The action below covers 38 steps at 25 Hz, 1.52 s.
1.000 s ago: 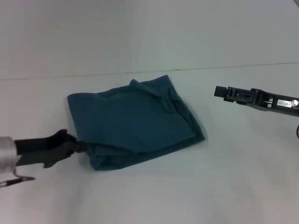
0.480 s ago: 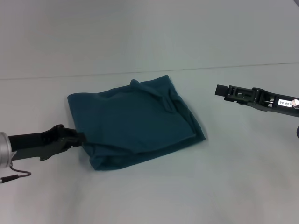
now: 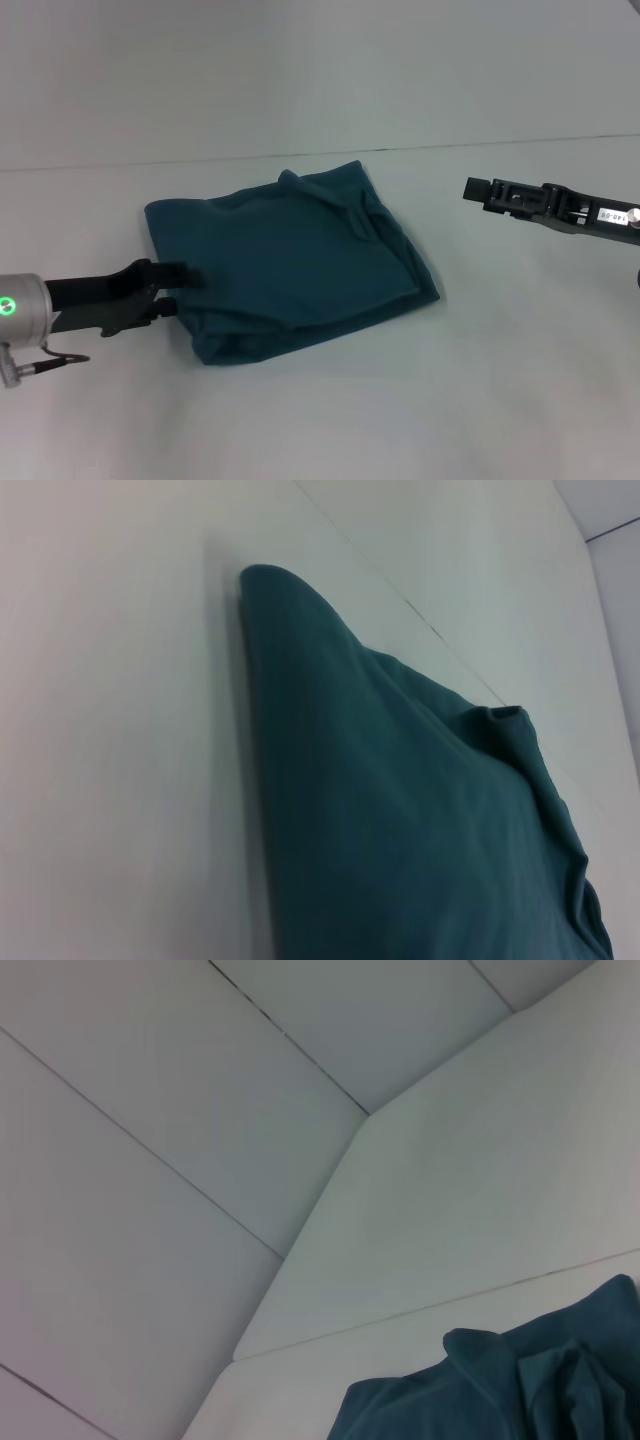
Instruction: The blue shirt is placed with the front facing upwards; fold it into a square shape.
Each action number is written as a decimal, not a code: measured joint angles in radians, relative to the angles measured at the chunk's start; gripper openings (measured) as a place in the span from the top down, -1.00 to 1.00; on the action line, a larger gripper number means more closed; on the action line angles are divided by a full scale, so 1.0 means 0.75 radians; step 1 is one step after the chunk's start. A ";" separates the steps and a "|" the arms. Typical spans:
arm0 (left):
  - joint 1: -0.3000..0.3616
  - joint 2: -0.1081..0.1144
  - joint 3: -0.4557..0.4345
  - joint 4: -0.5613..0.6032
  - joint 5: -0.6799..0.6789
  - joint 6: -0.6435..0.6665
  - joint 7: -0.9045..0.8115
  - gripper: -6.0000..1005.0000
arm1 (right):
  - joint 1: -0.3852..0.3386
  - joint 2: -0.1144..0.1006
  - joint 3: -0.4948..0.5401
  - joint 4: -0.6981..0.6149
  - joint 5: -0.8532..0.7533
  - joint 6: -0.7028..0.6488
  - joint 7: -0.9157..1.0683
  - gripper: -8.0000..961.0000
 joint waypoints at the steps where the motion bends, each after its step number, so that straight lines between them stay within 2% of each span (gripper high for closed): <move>1: -0.014 0.002 0.003 -0.021 0.000 -0.013 0.000 0.18 | -0.001 -0.001 0.000 0.000 0.000 0.000 -0.001 -0.56; 3: -0.023 0.004 0.008 -0.034 0.001 -0.023 0.000 0.10 | -0.003 -0.001 0.001 -0.001 0.000 0.001 -0.002 -0.56; 8: -0.077 0.014 0.053 -0.132 0.003 -0.089 0.000 -0.38 | -0.008 -0.002 0.001 0.002 -0.001 0.001 -0.005 -0.56; 13: -0.106 0.018 0.081 -0.157 0.003 -0.122 -0.022 -0.65 | -0.013 -0.003 0.002 0.003 -0.001 0.000 -0.006 -0.56; 20: -0.005 0.009 0.077 -0.002 0.000 -0.035 -0.112 -0.62 | -0.026 -0.004 0.012 0.000 -0.002 -0.007 -0.005 -0.56; 24: 0.020 0.006 0.073 0.005 -0.008 -0.028 -0.127 -0.60 | -0.029 -0.004 0.013 0.005 -0.002 -0.007 -0.005 -0.56; 30: -0.038 -0.009 0.112 -0.059 -0.001 -0.051 -0.116 -0.57 | -0.028 -0.002 0.009 0.006 -0.001 -0.004 -0.006 -0.56; 34: -0.093 -0.006 0.148 -0.118 0.002 -0.096 -0.109 -0.56 | -0.033 -0.004 0.006 0.008 -0.002 -0.005 -0.008 -0.56; 38: -0.110 -0.003 0.181 -0.125 0.011 -0.113 -0.120 -0.54 | -0.045 -0.005 0.012 0.010 -0.002 -0.011 -0.009 -0.56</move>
